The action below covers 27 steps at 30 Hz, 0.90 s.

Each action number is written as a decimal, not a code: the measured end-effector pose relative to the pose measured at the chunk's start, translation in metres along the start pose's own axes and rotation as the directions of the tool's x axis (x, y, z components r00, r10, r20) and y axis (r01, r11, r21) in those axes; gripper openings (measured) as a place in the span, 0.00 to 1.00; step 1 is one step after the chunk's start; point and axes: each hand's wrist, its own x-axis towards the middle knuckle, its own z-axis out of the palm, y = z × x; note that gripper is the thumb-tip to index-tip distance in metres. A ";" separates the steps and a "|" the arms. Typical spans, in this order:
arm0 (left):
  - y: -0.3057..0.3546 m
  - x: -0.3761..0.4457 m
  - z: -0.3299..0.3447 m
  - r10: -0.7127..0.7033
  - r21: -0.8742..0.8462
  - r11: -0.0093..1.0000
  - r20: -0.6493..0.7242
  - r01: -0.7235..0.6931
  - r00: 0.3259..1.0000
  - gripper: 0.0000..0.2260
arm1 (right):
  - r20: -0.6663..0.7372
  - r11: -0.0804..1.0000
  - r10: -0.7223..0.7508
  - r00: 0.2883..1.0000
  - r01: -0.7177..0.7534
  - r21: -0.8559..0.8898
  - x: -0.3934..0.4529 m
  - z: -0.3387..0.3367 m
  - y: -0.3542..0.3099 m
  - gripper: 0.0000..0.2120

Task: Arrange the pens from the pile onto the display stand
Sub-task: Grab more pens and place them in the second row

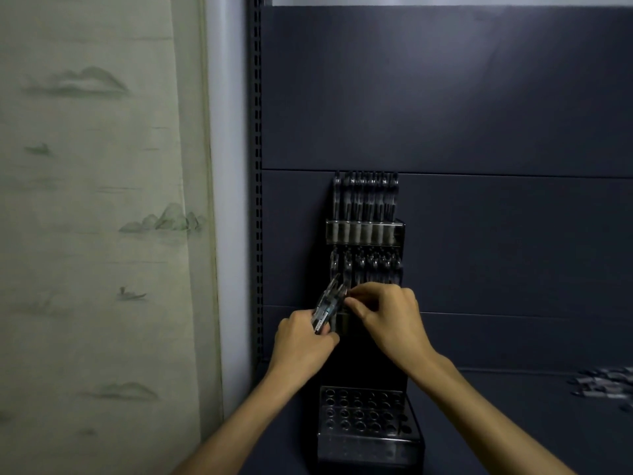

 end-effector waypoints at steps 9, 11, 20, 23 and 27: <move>0.009 -0.004 -0.002 0.001 -0.088 0.996 0.042 0.003 0.999 0.09 | 0.212 0.792 0.136 0.968 -0.235 0.563 -0.019 -0.002 -0.014 0.05; 0.010 -0.005 -0.003 0.010 -0.093 0.996 0.068 -0.004 0.998 0.09 | 0.230 0.785 0.131 0.964 -0.242 0.570 -0.018 0.001 -0.011 0.06; 0.014 -0.006 -0.005 0.037 -0.051 0.998 0.078 -0.033 0.996 0.14 | 0.135 0.625 0.262 0.955 -0.275 0.730 -0.025 -0.002 -0.014 0.07; 0.013 -0.005 -0.004 0.015 -0.094 0.996 0.071 -0.009 0.997 0.16 | 0.191 0.557 0.230 0.954 -0.290 0.778 -0.024 -0.008 -0.015 0.09; 0.018 -0.006 -0.002 0.034 -0.140 0.990 0.108 -0.018 0.994 0.16 | 0.180 0.563 0.191 0.965 -0.258 0.785 -0.024 -0.009 -0.012 0.05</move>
